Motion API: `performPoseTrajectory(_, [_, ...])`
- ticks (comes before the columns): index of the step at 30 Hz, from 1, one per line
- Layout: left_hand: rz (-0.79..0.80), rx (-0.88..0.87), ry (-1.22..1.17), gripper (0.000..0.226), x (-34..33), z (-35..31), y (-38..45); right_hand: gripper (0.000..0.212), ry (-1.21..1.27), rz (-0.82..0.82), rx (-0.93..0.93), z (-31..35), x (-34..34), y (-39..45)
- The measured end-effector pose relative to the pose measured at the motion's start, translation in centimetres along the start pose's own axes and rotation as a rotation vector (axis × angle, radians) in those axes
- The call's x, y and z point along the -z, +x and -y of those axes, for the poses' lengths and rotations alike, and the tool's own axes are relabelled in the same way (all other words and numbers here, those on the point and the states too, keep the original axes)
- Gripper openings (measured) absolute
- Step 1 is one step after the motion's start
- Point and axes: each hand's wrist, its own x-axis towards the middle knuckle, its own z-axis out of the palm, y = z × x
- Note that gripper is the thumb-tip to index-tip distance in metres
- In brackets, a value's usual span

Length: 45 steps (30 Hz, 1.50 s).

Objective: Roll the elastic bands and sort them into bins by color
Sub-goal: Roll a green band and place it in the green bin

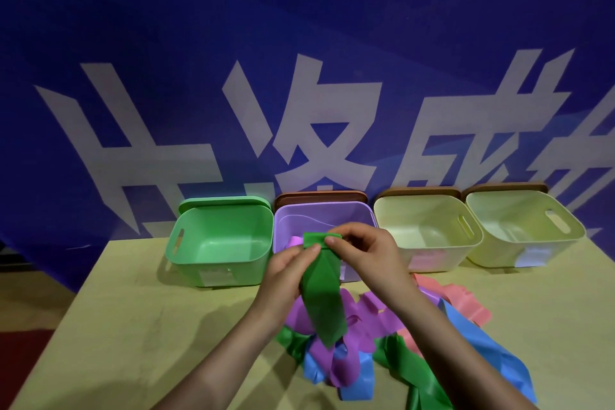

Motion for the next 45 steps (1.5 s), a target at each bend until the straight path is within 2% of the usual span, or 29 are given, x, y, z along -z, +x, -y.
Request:
performPoseTrajectory(4, [-0.027,0.002,0.002,0.025,0.1,0.2,0.3,0.024,-0.058,0.009,0.099,-0.1,0.3,0.0])
performPoseTrajectory(10, [0.020,0.001,-0.064,0.021,-0.9,0.0,-0.1,0.016,-0.363,0.068,0.385,-0.6,2.0,-0.4])
performPoseTrajectory(12, [0.054,-0.002,-0.093,0.020,-1.2,0.0,-0.1,0.017,-0.415,0.077,0.428,-0.7,2.6,-0.5])
performPoseTrajectory(15, [0.073,-0.006,-0.060,0.031,-1.6,0.4,-0.3,0.018,-0.441,0.097,0.457,-0.7,3.5,-0.9])
performPoseTrajectory(18, [0.025,-0.021,-0.028,0.017,-2.0,0.7,-0.5,0.020,-0.400,0.137,0.420,-0.5,4.1,-1.3])
performPoseTrajectory(20, [0.006,-0.054,0.036,0.021,-2.2,0.9,-0.6,0.022,-0.288,0.156,0.326,-0.3,4.2,-1.8])
performPoseTrajectory(23, [0.013,-0.164,0.200,0.024,-2.3,1.1,-0.9,0.020,-0.015,0.098,0.107,0.0,3.8,-2.4])
performPoseTrajectory(25, [0.016,-0.245,0.288,0.023,-2.2,1.4,-1.1,0.018,0.011,0.088,0.035,0.1,3.6,-2.4])
performPoseTrajectory(28, [0.014,-0.320,0.356,0.032,-2.2,1.6,-1.5,0.011,-0.082,0.083,0.043,0.1,3.4,-2.3])
performPoseTrajectory(35, [0.038,-0.335,0.344,0.067,-1.7,1.2,-2.5,0.010,-0.100,0.162,0.027,-0.1,3.4,-1.8])
performPoseTrajectory(41, [-0.043,-0.397,0.398,0.045,-1.7,1.8,-2.6,0.011,-0.096,0.235,-0.016,0.1,3.2,-2.0])
performPoseTrajectory(45, [-0.051,-0.427,0.398,0.049,-2.0,2.2,-2.9,0.010,0.105,0.268,-0.119,0.6,3.4,-2.4])
